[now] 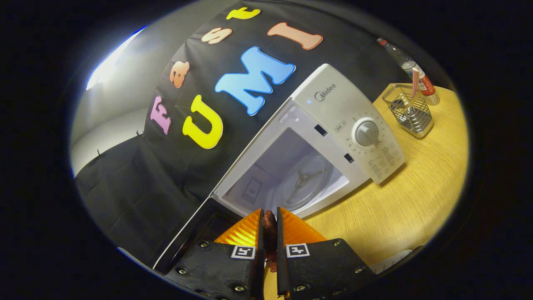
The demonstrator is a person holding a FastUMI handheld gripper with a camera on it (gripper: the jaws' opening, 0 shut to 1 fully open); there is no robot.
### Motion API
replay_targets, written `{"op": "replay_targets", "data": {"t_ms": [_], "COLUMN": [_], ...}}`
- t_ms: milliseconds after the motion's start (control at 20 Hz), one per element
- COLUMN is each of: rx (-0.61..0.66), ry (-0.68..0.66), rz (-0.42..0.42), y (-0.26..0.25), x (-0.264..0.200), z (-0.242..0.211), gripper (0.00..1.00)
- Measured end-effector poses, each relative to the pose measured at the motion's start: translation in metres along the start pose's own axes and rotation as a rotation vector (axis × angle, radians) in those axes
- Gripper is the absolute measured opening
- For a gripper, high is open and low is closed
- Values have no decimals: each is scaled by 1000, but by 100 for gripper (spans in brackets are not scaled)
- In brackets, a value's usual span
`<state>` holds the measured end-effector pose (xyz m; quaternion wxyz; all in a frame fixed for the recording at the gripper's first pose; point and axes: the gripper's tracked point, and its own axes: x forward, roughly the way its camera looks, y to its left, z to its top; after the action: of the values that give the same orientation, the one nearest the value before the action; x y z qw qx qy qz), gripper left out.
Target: Open the microwave, put the food inside, and close the microwave door.
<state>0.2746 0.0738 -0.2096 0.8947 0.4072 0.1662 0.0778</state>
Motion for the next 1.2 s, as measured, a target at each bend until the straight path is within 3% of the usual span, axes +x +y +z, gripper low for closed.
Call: {"op": "replay_targets", "data": {"t_ms": [250,600,950,1200], "rx": [-62,-46,-83,-190], "ry": [-66,-115,-242,-321], "rz": [-39,-112,-174,-319], "y": [2,-9,-27,-69], "x": [63,137,174,185], "z": [0,10,36,54], "gripper": [12,12,12,12]}}
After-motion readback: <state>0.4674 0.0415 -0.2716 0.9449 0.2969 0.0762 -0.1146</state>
